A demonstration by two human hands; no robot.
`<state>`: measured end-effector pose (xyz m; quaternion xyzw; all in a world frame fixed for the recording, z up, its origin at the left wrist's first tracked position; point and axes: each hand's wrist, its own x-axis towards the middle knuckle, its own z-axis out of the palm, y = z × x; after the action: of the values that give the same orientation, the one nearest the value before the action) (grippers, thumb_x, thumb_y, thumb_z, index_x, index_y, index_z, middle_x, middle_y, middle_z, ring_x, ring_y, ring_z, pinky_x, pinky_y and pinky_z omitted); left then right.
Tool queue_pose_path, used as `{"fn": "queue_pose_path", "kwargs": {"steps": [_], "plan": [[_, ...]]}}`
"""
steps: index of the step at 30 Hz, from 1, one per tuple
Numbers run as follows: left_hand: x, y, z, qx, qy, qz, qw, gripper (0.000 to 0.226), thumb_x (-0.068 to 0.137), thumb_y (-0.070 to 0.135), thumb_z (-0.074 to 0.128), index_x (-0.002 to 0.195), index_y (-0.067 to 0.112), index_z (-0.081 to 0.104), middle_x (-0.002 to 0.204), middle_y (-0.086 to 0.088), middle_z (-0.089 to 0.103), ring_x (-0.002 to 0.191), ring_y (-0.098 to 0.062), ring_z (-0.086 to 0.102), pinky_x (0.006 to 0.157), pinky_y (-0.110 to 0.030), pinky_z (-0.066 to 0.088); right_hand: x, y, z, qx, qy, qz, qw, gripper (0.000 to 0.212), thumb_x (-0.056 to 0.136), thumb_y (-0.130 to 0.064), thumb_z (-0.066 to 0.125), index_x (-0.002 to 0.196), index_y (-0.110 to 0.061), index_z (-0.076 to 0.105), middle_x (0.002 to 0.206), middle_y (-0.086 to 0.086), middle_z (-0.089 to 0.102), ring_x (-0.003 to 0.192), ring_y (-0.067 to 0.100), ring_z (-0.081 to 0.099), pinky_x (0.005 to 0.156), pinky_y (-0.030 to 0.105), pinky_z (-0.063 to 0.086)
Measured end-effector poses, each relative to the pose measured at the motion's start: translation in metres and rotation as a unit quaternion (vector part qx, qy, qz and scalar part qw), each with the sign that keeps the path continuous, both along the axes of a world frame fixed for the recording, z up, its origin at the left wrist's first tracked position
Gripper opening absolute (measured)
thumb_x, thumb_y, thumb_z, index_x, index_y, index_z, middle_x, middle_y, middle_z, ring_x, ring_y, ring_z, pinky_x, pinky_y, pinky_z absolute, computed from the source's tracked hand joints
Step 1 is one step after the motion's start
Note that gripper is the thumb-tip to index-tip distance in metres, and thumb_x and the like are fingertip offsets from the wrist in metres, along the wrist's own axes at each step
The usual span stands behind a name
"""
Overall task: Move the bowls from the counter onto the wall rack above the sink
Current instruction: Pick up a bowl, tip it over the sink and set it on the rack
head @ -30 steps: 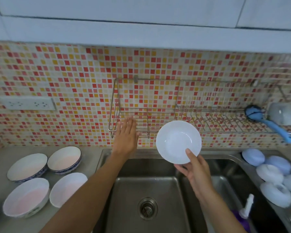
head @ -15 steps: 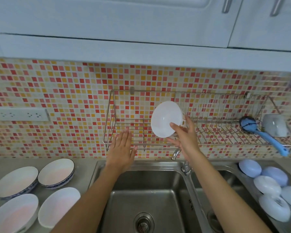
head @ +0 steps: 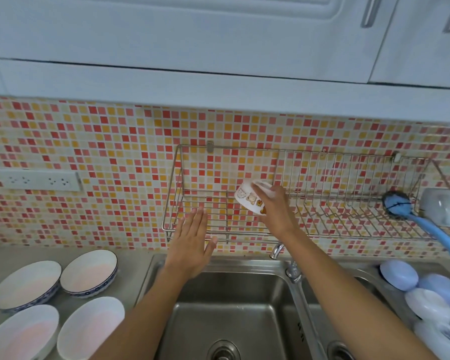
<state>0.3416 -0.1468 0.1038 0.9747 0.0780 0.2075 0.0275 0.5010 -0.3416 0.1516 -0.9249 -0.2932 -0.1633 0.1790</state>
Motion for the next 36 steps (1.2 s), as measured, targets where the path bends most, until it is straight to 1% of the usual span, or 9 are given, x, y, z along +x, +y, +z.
{"fn": "queue_pose_path", "kwargs": {"steps": [3, 11, 14, 16, 19, 24, 27, 33, 36], "plan": [[0.001, 0.0, -0.002, -0.003, -0.005, 0.0, 1.0, 0.075, 0.092, 0.065, 0.01, 0.149, 0.02, -0.008, 0.157, 0.003, -0.012, 0.141, -0.015, -0.02, 0.109, -0.028, -0.028, 0.002, 0.003, 0.001, -0.023, 0.018, 0.008, 1.0, 0.096, 0.076, -0.005, 0.079, 0.15, -0.035, 0.027, 0.147, 0.012, 0.023, 0.133, 0.033, 0.036, 0.093, 0.04, 0.053], [0.001, -0.002, 0.0, 0.005, 0.011, 0.017, 1.0, 0.08, 0.088, 0.068, 0.006, 0.148, 0.019, -0.013, 0.157, 0.002, -0.015, 0.141, -0.016, -0.022, 0.109, -0.035, -0.021, 0.007, 0.001, -0.005, -0.025, 0.079, 0.049, 0.995, 0.09, 0.075, -0.016, 0.081, 0.149, -0.033, 0.032, 0.147, 0.011, 0.023, 0.138, 0.03, 0.027, 0.112, 0.042, 0.035], [0.001, -0.003, 0.0, 0.008, 0.017, 0.018, 1.0, 0.08, 0.087, 0.068, 0.004, 0.148, 0.019, -0.014, 0.157, 0.002, -0.016, 0.141, -0.015, -0.022, 0.11, -0.035, -0.02, 0.003, -0.003, -0.011, 0.012, 0.109, 0.053, 0.993, 0.061, 0.089, -0.032, 0.067, 0.145, -0.033, 0.042, 0.148, 0.008, 0.026, 0.138, 0.029, 0.031, 0.113, 0.045, 0.034], [0.001, -0.003, 0.001, 0.006, 0.018, 0.018, 1.0, 0.081, 0.086, 0.069, 0.003, 0.148, 0.019, -0.013, 0.157, 0.002, -0.015, 0.141, -0.015, -0.022, 0.11, -0.036, -0.019, -0.003, -0.004, -0.011, -0.001, 0.112, 0.04, 0.993, 0.054, 0.095, -0.044, 0.054, 0.145, -0.036, 0.04, 0.153, 0.004, 0.024, 0.141, 0.026, 0.029, 0.11, 0.049, 0.038], [0.002, -0.003, 0.0, 0.006, 0.022, 0.02, 1.0, 0.081, 0.086, 0.069, 0.004, 0.148, 0.019, -0.012, 0.157, 0.002, -0.014, 0.141, -0.016, -0.021, 0.11, -0.036, -0.02, -0.015, -0.005, -0.01, -0.023, 0.056, 0.008, 0.998, 0.058, 0.097, -0.055, 0.039, 0.15, -0.036, 0.027, 0.16, -0.002, 0.018, 0.148, 0.024, 0.015, 0.107, 0.054, 0.04], [0.002, -0.005, 0.001, 0.001, 0.025, 0.029, 0.999, 0.081, 0.087, 0.069, 0.007, 0.148, 0.02, -0.012, 0.157, 0.002, -0.014, 0.14, -0.015, -0.023, 0.108, -0.036, -0.022, -0.043, -0.007, -0.016, -0.071, -0.032, -0.039, 0.996, 0.063, 0.098, -0.057, 0.023, 0.146, -0.02, 0.04, 0.155, 0.0, 0.038, 0.141, 0.02, 0.038, 0.091, 0.042, 0.054], [0.001, -0.007, 0.002, 0.007, 0.031, 0.039, 0.999, 0.08, 0.087, 0.069, 0.004, 0.147, 0.02, -0.015, 0.156, 0.002, -0.018, 0.141, -0.016, -0.023, 0.109, -0.035, -0.022, -0.045, -0.007, -0.019, -0.096, -0.036, -0.04, 0.994, 0.071, 0.095, -0.061, 0.012, 0.15, -0.021, 0.033, 0.157, -0.004, 0.031, 0.144, 0.014, 0.03, 0.09, 0.039, 0.054], [-0.009, -0.012, 0.007, -0.014, 0.044, 0.043, 0.998, 0.079, 0.09, 0.066, 0.007, 0.146, 0.017, -0.019, 0.153, 0.0, -0.026, 0.138, -0.016, -0.029, 0.114, -0.037, -0.019, -0.04, -0.008, -0.025, -0.106, -0.024, -0.033, 0.994, 0.08, 0.091, -0.065, 0.001, 0.153, -0.02, 0.025, 0.16, -0.002, 0.024, 0.148, 0.016, 0.02, 0.108, 0.046, 0.041], [-0.035, -0.009, 0.001, -0.065, 0.025, 0.029, 0.997, 0.077, 0.093, 0.062, 0.015, 0.146, 0.018, -0.019, 0.153, 0.002, -0.027, 0.137, -0.013, -0.032, 0.114, -0.033, -0.017, -0.041, -0.005, -0.028, -0.074, -0.05, -0.019, 0.996, 0.083, 0.092, -0.069, 0.002, 0.155, -0.017, 0.019, 0.162, 0.004, 0.015, 0.15, 0.025, 0.01, 0.119, 0.053, 0.018]]}}
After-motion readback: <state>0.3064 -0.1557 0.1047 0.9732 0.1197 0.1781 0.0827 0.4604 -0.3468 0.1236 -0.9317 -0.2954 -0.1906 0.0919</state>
